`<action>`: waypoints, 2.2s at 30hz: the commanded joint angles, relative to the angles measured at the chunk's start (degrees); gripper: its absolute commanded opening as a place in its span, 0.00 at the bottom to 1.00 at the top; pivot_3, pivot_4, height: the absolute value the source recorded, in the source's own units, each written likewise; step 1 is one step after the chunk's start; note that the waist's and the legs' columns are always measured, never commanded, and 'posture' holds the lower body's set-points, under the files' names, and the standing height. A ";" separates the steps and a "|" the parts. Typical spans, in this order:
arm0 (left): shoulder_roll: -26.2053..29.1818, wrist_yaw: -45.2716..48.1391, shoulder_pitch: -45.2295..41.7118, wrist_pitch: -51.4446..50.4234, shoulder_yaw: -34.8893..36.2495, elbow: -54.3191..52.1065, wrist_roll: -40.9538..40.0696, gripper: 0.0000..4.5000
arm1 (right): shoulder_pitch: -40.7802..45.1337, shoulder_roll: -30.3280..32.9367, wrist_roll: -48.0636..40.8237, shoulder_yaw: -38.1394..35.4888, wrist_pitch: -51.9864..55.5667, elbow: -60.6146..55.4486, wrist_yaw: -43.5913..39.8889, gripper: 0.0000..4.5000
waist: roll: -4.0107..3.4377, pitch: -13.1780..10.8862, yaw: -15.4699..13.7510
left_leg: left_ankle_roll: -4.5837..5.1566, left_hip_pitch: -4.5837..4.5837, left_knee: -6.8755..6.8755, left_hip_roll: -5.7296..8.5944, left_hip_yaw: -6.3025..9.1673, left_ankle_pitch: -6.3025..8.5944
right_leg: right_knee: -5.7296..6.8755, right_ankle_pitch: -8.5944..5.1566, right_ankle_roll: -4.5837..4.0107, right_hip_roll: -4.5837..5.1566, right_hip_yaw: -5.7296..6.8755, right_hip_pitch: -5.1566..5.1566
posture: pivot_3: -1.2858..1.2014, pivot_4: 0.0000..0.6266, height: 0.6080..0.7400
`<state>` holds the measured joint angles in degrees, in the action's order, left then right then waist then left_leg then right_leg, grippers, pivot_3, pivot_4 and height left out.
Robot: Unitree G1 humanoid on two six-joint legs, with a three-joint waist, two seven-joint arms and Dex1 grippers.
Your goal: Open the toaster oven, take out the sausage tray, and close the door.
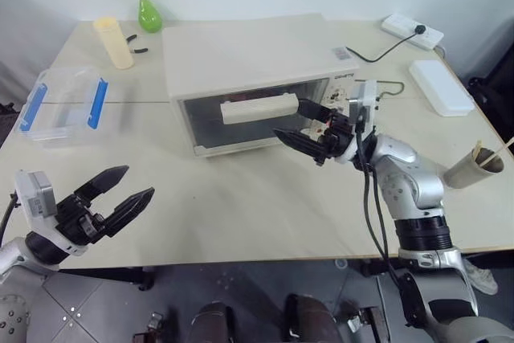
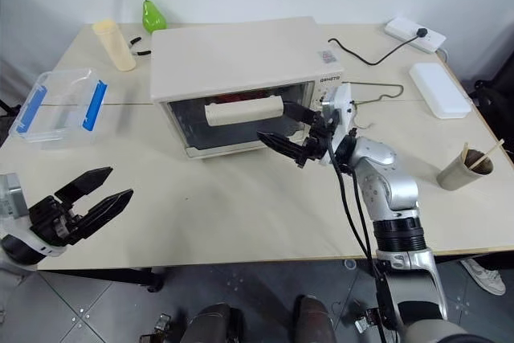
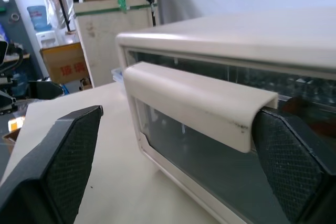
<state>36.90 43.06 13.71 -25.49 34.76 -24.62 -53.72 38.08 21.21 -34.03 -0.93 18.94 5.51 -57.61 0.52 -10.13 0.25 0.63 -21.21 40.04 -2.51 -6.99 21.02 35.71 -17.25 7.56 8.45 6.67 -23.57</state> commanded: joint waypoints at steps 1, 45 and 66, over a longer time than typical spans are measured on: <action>-0.30 -0.55 -0.64 1.22 0.11 -1.55 0.94 0.99 | 0.22 0.12 0.22 0.73 -1.83 -2.14 -3.18 1.00 | 0.00 0.00 0.15 | 0.00 0.00 0.00 0.00 -0.01 0.00 | -0.01 0.00 0.00 0.00 0.01 0.00 | 0.52 0.24 1.00; -2.00 13.57 -31.09 8.73 -26.11 22.49 19.24 0.01 | -27.94 19.71 13.37 -6.24 -33.65 -3.80 -12.84 1.00 | -0.04 -0.02 -0.41 | -0.14 0.03 0.09 -0.09 -0.17 0.02 | -0.07 0.00 0.01 -0.09 0.40 0.14 | 0.52 0.24 1.00; -8.83 8.26 -15.41 27.37 -24.04 18.00 27.81 0.23 | -5.92 5.59 36.26 10.16 -31.74 -5.22 12.28 1.00 | -0.10 -0.01 0.29 | -0.11 0.12 0.10 -0.17 -0.25 -0.02 | -0.01 0.00 -0.04 0.00 0.28 -0.01 | 0.52 0.24 1.00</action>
<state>28.36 52.72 -2.51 -0.43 8.11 -4.21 -25.31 30.73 27.74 -0.97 8.03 -10.47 -0.12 -48.92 0.42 -10.13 0.54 0.51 -21.11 40.15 -2.69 -7.23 21.00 35.71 -17.25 7.52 8.45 6.96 -23.59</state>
